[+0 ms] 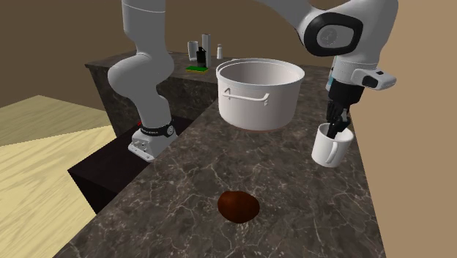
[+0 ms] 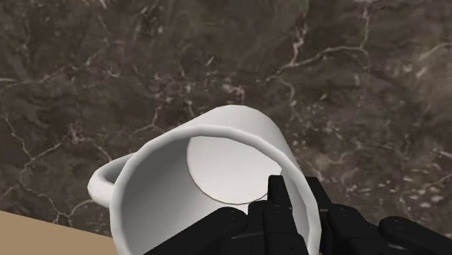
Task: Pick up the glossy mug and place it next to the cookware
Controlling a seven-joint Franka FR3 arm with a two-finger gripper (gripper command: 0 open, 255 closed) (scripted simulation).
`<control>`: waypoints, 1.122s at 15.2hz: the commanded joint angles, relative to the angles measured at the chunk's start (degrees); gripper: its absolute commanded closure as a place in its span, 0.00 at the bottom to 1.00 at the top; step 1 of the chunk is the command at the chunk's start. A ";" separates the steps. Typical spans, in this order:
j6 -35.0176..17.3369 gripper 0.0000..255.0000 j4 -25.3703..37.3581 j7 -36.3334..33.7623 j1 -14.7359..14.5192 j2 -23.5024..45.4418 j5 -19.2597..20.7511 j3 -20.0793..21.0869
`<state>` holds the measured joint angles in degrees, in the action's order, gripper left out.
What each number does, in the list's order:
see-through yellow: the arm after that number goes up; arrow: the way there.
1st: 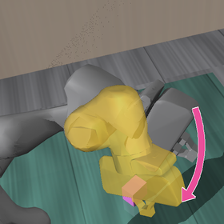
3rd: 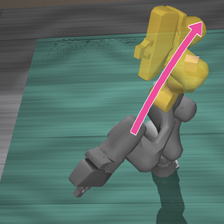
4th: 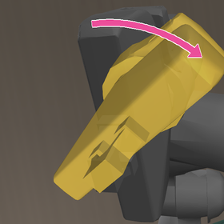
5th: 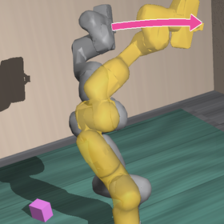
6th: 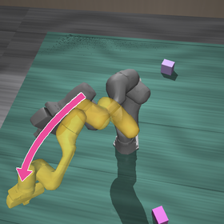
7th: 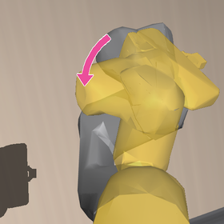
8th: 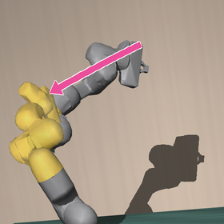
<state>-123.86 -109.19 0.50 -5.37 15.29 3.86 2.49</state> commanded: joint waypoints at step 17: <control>6.52 0.00 3.71 0.23 -0.11 -2.83 -0.35 0.17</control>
<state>-117.36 -105.48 0.72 -5.49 12.46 3.52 2.66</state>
